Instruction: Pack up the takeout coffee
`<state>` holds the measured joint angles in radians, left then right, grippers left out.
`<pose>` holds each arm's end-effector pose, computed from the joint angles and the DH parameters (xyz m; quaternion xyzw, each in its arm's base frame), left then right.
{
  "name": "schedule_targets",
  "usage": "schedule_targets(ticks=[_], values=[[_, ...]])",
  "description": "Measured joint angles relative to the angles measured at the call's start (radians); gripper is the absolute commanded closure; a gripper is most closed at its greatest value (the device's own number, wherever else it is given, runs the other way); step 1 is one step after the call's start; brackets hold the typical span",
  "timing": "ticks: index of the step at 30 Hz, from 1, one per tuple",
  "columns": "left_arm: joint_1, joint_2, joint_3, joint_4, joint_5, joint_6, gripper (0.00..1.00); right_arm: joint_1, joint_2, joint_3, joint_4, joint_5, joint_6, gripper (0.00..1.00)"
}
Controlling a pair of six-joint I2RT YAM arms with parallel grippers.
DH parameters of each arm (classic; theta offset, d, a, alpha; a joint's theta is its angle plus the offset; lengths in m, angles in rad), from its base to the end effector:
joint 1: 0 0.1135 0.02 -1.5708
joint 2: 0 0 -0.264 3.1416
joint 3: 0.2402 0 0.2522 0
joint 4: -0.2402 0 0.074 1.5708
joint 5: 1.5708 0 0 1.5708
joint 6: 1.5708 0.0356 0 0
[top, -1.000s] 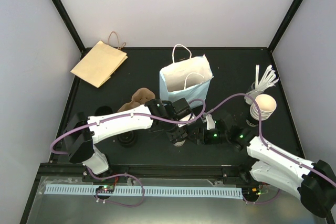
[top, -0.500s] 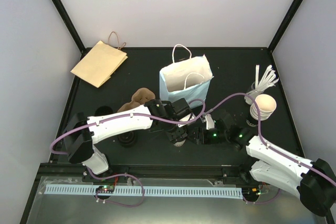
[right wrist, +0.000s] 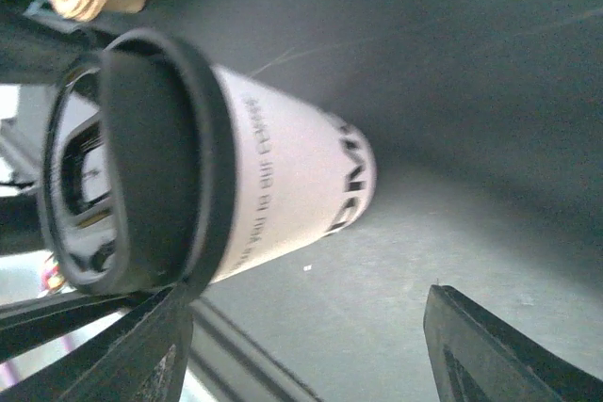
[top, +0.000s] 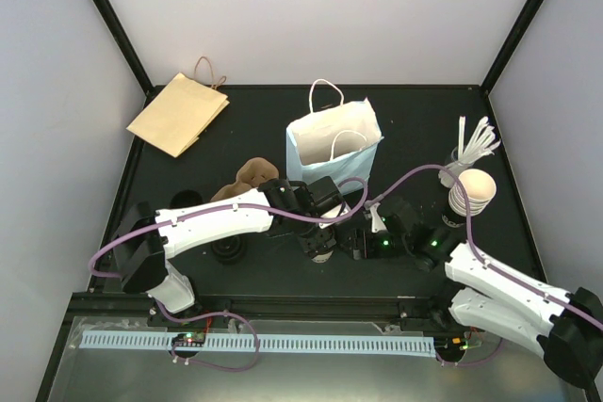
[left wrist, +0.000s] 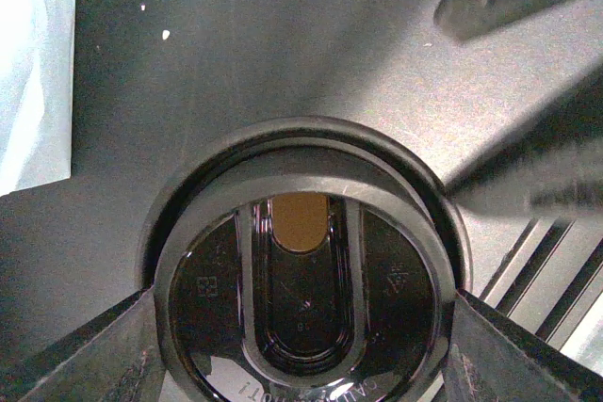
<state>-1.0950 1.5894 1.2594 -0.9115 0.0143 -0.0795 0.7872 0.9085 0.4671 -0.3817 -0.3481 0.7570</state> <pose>0.1422 -0.2772 0.2511 0.4807 0.8614 -0.0967 0.1325 0.1169 0.1346 0.1925 -0.0771 0.9158 0.3664 0.1452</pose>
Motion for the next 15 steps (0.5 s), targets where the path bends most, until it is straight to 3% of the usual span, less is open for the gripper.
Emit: schedule_targets(ticks=[6,15], values=[[0.000,-0.001,0.000,0.000,0.000,0.000,0.39,-0.003,-0.056,0.060,-0.144,0.117,-0.041,0.30],[0.000,-0.001,0.003,-0.002,-0.001,0.000,0.39,-0.005,-0.108,0.095,-0.195,0.151,-0.064,0.30]])
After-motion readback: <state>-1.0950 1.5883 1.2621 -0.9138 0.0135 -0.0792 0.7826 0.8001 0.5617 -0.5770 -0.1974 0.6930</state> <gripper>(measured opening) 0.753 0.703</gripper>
